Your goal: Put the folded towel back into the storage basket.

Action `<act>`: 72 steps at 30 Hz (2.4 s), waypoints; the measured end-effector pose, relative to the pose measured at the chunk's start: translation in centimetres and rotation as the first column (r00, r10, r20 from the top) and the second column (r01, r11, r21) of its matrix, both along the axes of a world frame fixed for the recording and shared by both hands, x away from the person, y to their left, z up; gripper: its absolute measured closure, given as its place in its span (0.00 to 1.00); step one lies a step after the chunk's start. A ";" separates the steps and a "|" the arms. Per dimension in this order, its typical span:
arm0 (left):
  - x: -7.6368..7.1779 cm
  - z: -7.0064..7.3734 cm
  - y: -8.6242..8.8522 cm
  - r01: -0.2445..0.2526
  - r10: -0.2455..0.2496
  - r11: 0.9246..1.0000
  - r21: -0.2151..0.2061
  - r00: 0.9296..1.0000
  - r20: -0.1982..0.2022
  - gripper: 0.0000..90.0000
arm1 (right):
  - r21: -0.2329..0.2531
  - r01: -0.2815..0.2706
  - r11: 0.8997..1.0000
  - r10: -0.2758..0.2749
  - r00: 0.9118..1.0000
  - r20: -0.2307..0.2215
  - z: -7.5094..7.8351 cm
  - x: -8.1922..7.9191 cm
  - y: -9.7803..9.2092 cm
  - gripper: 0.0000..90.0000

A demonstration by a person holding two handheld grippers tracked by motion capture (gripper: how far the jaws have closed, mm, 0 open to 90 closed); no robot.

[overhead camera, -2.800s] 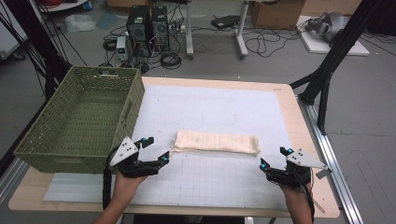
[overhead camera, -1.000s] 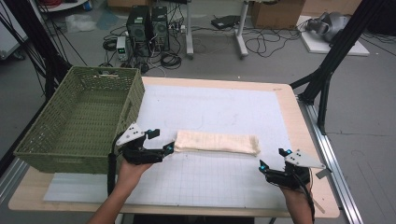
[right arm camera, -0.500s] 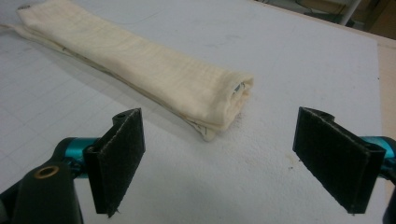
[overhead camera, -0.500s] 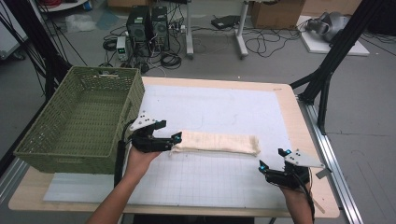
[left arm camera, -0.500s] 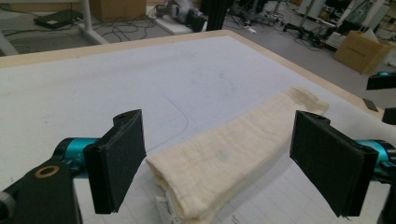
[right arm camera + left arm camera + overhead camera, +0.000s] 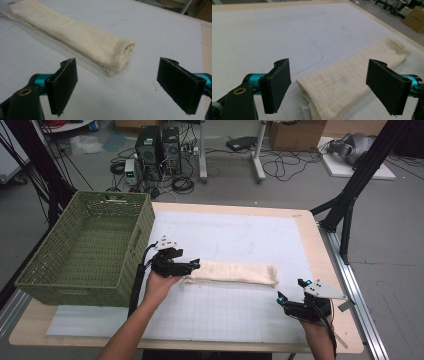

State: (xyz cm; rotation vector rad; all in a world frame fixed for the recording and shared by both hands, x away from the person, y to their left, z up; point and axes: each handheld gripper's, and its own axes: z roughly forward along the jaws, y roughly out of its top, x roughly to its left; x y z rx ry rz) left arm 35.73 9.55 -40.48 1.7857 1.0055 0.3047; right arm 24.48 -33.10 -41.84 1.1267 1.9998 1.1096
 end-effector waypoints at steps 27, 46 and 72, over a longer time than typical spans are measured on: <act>1.2 -3.6 -1.9 0.034 0.000 0.973 0.228 0.989 -0.150 0.52 | 0.006 0.003 1.000 -0.003 1.000 -0.004 -0.1 0.0 -0.4 0.17; 0.2 -3.6 -2.4 0.103 -0.083 0.959 0.264 0.993 -0.084 0.91 | 0.006 0.009 1.000 -0.009 1.000 0.009 -0.1 0.0 -0.3 0.17; -1.1 -1.7 -0.7 0.139 -0.138 0.988 0.071 0.990 -0.029 0.90 | 0.049 0.025 0.999 -0.025 1.000 -0.014 -0.9 2.2 0.2 0.23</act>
